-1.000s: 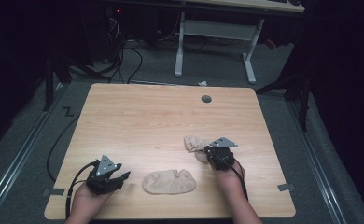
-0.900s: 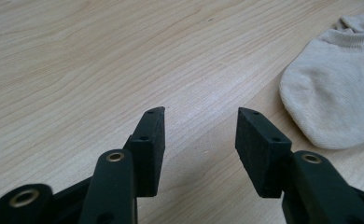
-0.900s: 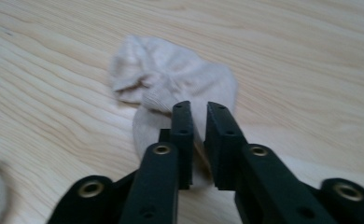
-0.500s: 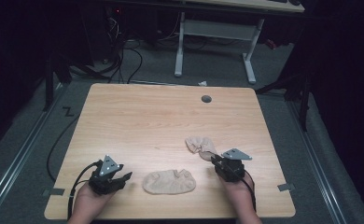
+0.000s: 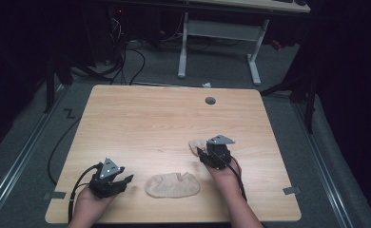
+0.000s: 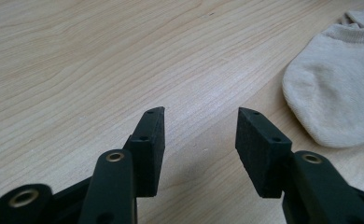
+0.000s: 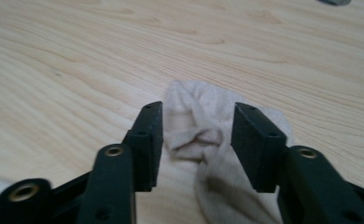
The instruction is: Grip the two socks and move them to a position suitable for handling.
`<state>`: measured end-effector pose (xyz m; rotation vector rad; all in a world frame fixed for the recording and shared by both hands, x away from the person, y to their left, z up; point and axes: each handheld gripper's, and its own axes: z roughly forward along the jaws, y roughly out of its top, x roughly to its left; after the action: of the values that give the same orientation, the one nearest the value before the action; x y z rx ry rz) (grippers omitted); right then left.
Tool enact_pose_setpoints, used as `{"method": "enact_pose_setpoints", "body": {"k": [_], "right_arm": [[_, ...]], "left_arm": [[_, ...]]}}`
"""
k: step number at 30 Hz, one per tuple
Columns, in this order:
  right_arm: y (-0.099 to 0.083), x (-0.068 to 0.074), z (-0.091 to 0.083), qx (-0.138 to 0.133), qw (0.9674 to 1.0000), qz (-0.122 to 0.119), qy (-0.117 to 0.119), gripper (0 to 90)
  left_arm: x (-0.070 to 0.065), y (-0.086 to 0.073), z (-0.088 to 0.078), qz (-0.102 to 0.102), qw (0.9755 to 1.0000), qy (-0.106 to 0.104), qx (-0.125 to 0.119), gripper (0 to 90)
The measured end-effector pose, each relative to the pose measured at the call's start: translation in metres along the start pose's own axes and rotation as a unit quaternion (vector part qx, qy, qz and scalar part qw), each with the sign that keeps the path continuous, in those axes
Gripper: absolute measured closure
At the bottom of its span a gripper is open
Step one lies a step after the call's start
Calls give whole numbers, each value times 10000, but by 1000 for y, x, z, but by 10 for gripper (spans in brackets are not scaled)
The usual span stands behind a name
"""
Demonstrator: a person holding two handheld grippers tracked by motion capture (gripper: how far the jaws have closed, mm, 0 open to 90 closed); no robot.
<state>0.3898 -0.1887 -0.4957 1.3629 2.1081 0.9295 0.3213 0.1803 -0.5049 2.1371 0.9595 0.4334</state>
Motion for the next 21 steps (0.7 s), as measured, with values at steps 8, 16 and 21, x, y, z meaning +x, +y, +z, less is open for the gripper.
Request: {"method": "enact_pose_setpoints", "body": {"k": [8,16,21], "right_arm": [[-8,-2,19,516,9984,-225,-88,435],[-11,8,24,639,9968,-481,-65,605],[-12,12,22,597,9961,-635,-102,791]], "left_arm": [[2,-1,-3,-13,10000,19,-44,529],[0,-1,0,-4,10000,1,27,528],[0,-2,-1,-5,10000,-2,35,528]]}}
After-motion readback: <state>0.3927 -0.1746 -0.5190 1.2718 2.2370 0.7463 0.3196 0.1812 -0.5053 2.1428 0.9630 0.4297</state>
